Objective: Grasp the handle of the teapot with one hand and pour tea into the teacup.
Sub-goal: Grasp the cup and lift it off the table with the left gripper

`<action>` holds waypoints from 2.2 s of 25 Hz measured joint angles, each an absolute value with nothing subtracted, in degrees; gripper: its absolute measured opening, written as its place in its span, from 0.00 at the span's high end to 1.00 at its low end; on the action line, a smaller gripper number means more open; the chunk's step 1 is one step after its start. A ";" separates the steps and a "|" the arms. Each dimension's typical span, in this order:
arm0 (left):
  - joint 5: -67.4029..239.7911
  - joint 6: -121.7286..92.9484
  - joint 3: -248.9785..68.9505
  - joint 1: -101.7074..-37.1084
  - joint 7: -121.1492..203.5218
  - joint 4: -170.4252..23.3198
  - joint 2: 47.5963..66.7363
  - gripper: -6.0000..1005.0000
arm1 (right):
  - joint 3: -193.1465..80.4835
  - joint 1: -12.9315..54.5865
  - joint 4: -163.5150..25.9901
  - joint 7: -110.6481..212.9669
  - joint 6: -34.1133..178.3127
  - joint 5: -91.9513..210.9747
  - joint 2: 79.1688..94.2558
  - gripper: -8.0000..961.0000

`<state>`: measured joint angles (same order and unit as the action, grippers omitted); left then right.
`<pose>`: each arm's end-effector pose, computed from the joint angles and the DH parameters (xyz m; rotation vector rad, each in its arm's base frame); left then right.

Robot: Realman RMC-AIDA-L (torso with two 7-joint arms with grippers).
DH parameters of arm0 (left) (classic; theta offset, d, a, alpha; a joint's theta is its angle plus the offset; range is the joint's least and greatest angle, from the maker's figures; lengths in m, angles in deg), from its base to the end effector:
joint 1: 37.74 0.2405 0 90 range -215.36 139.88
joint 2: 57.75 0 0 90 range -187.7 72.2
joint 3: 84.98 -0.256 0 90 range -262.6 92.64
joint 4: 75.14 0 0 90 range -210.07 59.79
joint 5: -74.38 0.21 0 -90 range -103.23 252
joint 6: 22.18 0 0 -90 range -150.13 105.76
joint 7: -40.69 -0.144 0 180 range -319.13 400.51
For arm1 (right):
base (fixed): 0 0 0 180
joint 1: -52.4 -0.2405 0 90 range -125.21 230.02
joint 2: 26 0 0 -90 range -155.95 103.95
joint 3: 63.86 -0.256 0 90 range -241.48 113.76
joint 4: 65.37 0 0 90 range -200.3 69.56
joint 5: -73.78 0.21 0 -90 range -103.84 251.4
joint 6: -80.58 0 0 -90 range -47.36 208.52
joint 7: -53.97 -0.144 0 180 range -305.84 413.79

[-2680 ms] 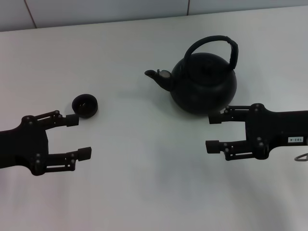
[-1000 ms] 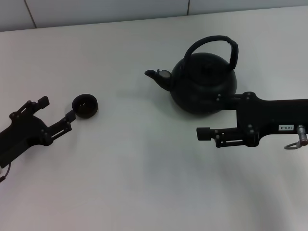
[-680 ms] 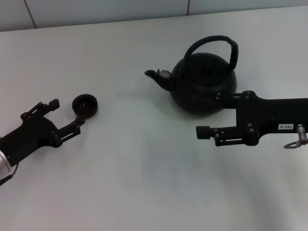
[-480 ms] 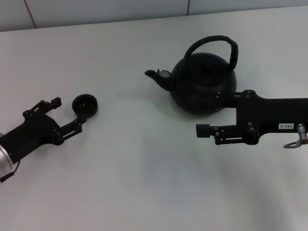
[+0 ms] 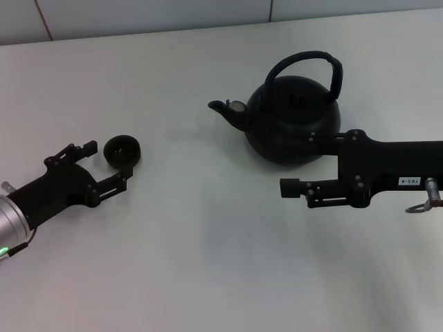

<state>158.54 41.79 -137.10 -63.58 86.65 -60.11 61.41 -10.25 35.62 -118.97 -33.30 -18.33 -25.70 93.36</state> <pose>-0.3206 0.3164 -0.0551 -2.3572 -0.5773 -0.5710 0.2516 0.2781 0.0236 -2.7896 0.6077 0.8751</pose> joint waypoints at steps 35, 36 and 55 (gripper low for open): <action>158.58 38.28 -137.82 -67.12 86.65 -62.13 61.42 0.18 | -10.25 35.26 -118.89 -33.17 -18.30 -25.71 93.06 0.22; 158.58 38.28 -137.82 -67.12 86.65 -62.13 61.42 0.19 | -10.25 35.26 -118.89 -33.17 -18.30 -25.71 93.06 0.22; 158.58 36.40 -137.89 -68.52 87.22 -63.26 61.42 0.29 | -10.93 35.08 -119.00 -32.42 -18.22 -25.71 93.00 0.22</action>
